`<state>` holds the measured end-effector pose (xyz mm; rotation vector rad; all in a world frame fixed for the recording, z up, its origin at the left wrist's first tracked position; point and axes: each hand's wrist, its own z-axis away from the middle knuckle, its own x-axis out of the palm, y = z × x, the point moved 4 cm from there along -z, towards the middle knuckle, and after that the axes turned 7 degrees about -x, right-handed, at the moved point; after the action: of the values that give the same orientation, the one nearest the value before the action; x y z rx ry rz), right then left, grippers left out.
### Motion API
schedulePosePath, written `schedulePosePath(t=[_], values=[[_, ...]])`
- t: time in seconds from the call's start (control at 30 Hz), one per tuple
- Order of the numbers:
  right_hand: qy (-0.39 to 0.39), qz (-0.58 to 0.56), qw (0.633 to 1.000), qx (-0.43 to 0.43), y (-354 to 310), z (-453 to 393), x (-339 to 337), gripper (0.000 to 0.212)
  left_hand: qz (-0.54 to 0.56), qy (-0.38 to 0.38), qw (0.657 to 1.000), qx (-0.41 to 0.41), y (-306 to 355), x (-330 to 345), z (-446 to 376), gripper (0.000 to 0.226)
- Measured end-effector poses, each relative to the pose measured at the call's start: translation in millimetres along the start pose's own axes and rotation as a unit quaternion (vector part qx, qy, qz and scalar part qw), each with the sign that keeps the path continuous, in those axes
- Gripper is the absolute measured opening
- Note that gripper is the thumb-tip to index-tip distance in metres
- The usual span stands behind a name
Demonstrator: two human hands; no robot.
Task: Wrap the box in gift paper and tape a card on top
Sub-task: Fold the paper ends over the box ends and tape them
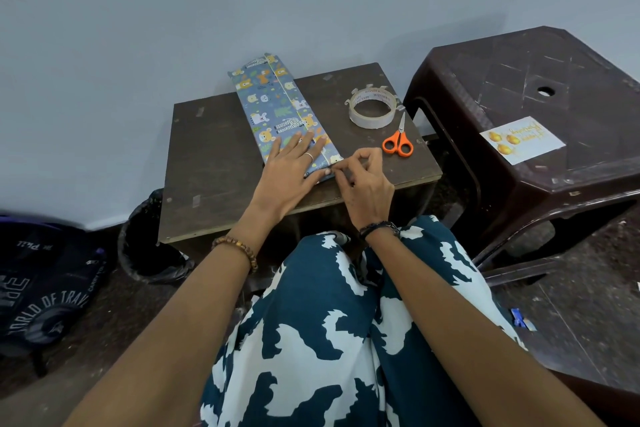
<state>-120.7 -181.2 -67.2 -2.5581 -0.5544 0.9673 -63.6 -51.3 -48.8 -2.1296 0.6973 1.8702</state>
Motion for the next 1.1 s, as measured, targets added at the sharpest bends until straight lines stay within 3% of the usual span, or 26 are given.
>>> schedulePosePath(t=[0.33,0.53,0.8,1.1], values=[[0.008,-0.002,1.000,-0.016,0.1,0.7,-0.3,0.010,-0.010,-0.005,1.000,-0.004,1.6,-2.2,0.3,0.057],[0.007,-0.075,0.996,0.037,2.8,-5.0,-4.5,0.043,-0.027,-0.004,1.000,-0.005,0.5,0.4,-1.4,0.056],[-0.096,-0.114,0.988,0.027,12.3,-17.4,-6.0,0.019,-0.013,0.021,0.999,-0.031,3.2,1.7,-2.7,0.073],[-0.133,-0.158,0.977,0.052,15.8,-20.3,-8.3,0.018,-0.001,0.023,0.999,-0.027,3.8,3.3,-2.0,0.077]])
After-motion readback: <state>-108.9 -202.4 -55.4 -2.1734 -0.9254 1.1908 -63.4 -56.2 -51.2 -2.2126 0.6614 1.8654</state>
